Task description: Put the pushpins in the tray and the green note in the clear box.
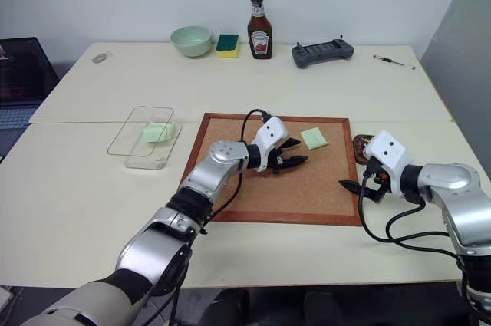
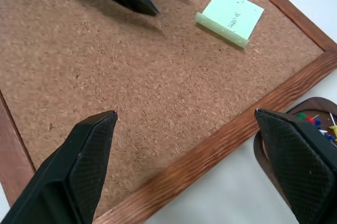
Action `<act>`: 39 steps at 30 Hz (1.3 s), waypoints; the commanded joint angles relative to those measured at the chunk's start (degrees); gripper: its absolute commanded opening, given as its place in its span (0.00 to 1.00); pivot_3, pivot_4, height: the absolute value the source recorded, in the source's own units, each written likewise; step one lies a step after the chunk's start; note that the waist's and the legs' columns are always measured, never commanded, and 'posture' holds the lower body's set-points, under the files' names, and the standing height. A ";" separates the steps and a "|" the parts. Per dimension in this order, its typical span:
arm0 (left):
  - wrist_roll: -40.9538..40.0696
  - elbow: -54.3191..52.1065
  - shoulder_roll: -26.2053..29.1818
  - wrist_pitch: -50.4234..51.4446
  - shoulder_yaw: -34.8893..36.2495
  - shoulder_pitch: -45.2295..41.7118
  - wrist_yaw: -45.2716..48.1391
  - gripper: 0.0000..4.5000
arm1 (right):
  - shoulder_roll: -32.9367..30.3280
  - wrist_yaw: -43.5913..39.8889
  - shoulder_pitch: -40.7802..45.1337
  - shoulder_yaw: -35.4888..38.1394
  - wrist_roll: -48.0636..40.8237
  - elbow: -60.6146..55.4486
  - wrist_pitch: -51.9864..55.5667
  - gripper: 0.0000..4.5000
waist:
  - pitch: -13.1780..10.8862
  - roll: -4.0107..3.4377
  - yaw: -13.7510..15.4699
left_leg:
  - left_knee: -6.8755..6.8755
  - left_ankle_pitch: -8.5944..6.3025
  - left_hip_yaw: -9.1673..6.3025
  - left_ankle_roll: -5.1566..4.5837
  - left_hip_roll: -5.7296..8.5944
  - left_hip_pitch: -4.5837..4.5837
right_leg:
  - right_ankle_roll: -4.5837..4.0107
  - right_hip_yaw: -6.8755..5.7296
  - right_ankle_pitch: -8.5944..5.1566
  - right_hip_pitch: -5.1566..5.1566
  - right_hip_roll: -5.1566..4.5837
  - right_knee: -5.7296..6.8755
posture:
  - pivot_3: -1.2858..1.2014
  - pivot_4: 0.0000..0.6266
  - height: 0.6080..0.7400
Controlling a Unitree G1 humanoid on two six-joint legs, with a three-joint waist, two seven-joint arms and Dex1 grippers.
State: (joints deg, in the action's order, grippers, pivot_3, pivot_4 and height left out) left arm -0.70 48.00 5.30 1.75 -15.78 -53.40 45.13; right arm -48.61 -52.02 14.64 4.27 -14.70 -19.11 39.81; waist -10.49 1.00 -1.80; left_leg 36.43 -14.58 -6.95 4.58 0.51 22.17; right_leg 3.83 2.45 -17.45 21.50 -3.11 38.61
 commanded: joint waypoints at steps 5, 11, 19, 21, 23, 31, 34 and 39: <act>3.00 14.81 -4.57 -9.11 1.81 -8.01 -4.70 0.60 | 0.53 4.00 -2.82 3.63 -2.38 -6.61 3.42 0.99 | -0.03 0.05 0.05 | 0.06 0.00 -0.06 0.00 0.03 0.17 | 0.00 -0.05 0.00 0.07 -0.01 -0.01 | 0.52 0.24 1.00; 3.76 19.53 -6.18 -12.10 2.68 -10.11 -4.78 0.60 | 2.89 7.65 -4.04 4.01 -3.15 -7.49 4.11 0.99 | -0.03 0.04 -0.01 | 0.30 0.00 -0.07 0.00 0.04 0.45 | 0.01 -0.05 0.00 0.34 0.00 0.21 | 0.52 0.24 1.00; 5.63 22.62 -6.89 -12.37 3.43 -10.49 -5.54 0.38 | 2.90 9.03 -4.19 4.16 -4.40 -9.13 5.63 0.99 | -0.02 0.04 -0.03 | 0.43 0.00 -0.08 0.00 0.05 0.48 | 0.02 -0.05 0.01 0.34 0.00 0.29 | 0.52 0.24 1.00; 5.86 22.90 -7.15 -12.25 3.63 -10.64 -5.54 0.30 | 2.81 9.33 -4.15 4.05 -4.67 -9.48 5.95 0.99 | -0.02 0.04 -0.03 | 0.44 0.00 -0.08 0.00 0.05 0.48 | 0.02 -0.05 0.01 0.34 0.00 0.30 | 0.52 0.24 1.00; 6.14 23.01 -7.35 -12.09 3.77 -10.76 -5.64 0.20 | 2.76 9.59 -4.08 3.85 -4.90 -9.86 6.26 0.99 | -0.02 0.04 -0.03 | 0.45 0.00 -0.09 0.00 0.05 0.48 | 0.02 -0.05 0.01 0.34 0.00 0.31 | 0.52 0.24 1.00; 6.27 23.16 -7.72 -11.55 4.90 -11.17 -5.63 0.01 | 2.71 10.52 -3.34 3.24 -5.23 -10.08 6.86 0.99 | -0.02 0.04 -0.04 | 0.46 0.00 -0.09 0.00 0.05 0.47 | 0.02 -0.05 0.01 0.34 0.00 0.34 | 0.52 0.24 1.00; 6.24 23.08 -7.63 -11.53 5.45 -11.37 -5.69 0.01 | 2.87 10.81 -2.92 2.96 -5.22 -10.00 6.95 0.99 | -0.02 0.04 -0.06 | 0.47 0.00 -0.09 0.00 0.05 0.47 | 0.02 -0.05 0.01 0.34 0.00 0.34 | 0.52 0.24 1.00; 5.64 22.41 -6.82 -11.97 7.15 -11.86 -6.53 0.01 | 3.05 11.25 -2.31 2.62 -5.34 -9.75 6.95 0.99 | -0.02 0.04 -0.06 | 0.47 0.00 -0.09 0.00 0.05 0.47 | 0.02 -0.05 0.01 0.34 0.01 0.35 | 0.52 0.24 1.00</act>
State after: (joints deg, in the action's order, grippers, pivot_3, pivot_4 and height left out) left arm 5.35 71.52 -2.20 -9.42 -10.09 -63.41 39.32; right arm -45.31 -41.12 11.46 6.42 -19.25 -26.99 46.90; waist -10.51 1.04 -1.86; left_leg 36.91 -14.58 -7.05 4.57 0.56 22.64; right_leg 3.85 2.39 -17.44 21.85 -3.11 38.96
